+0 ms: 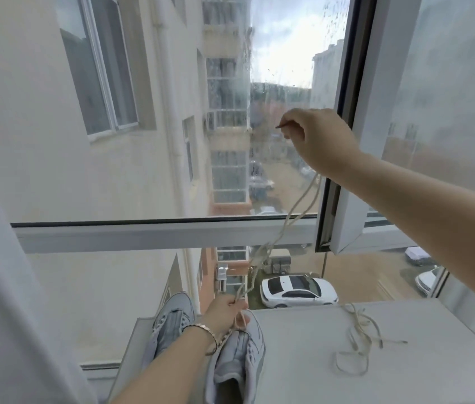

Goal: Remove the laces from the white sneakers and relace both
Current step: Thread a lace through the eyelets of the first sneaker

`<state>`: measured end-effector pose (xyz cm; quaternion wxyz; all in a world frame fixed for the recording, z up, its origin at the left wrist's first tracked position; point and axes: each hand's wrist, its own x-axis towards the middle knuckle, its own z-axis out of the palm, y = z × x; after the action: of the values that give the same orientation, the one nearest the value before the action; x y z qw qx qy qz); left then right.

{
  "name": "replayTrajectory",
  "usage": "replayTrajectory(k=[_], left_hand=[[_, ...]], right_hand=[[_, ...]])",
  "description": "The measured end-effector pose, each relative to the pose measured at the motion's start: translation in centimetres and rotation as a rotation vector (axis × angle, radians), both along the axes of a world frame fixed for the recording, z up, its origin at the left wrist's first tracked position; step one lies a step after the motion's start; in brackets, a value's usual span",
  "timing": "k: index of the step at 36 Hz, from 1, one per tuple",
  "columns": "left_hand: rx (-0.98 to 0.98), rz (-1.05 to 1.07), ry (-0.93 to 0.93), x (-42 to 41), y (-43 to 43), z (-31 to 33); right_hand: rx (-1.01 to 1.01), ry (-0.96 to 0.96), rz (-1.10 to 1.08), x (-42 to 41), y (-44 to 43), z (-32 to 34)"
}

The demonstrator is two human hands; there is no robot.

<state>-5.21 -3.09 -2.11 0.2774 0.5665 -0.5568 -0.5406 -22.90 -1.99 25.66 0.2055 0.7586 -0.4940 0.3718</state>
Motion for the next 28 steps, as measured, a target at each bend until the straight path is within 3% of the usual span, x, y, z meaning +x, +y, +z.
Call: replayTrajectory(k=[4,9,15,20,24,28], left_hand=[[-0.055,-0.009,-0.021,0.4,0.4,0.0],[-0.212,-0.074,-0.056,0.8,0.9,1.8],[-0.389,-0.153,-0.014,0.3,1.1,6.1],[-0.523,-0.28,0.008,0.2,1.9,7.9],[-0.583,-0.416,-0.057,1.3,3.1,7.5],[-0.6,-0.431,-0.27,3.7,3.2,6.2]], right_hand=[[0.331,-0.009,-0.053,-0.1,0.6,-2.9],[0.78,0.121,-0.162,-1.4,2.4,-9.9],[0.934,0.109,-0.194,-2.0,3.4,-16.2],[1.11,-0.116,0.155,0.6,3.3,-19.3],[1.229,-0.286,0.28,1.8,3.8,-20.9],[1.209,-0.107,0.189,1.1,5.0,-22.8]])
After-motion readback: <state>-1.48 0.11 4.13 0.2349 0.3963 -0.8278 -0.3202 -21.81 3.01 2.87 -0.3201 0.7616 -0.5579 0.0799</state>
